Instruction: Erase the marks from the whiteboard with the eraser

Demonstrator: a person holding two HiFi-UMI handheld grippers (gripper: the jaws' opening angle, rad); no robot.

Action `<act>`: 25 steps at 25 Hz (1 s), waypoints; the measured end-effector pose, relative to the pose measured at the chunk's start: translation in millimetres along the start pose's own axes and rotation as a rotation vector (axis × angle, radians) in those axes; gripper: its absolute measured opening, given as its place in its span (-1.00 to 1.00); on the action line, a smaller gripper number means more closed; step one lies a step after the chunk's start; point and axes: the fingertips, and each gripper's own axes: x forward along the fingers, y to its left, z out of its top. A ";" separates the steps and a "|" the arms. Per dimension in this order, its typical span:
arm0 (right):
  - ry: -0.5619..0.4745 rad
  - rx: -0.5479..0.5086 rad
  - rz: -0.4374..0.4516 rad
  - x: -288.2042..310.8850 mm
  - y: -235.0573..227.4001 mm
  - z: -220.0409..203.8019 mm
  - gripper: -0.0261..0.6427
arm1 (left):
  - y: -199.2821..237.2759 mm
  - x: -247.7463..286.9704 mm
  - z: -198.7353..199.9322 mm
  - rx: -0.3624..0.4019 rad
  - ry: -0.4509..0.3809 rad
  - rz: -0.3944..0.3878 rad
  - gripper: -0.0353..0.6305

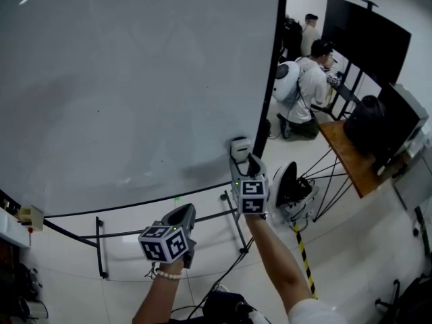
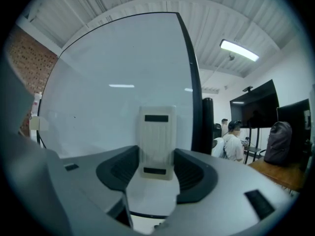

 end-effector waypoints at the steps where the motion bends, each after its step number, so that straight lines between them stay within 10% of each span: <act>1: 0.002 0.003 -0.004 -0.5 -8.2 -2.3 -0.17 | -3.1 3.4 -3.4 0.000 0.005 0.000 -0.92; 25: 0.076 0.071 -0.066 8.2 -28.0 -77.3 -0.17 | 12.7 7.5 -34.0 -0.045 0.028 0.013 -0.92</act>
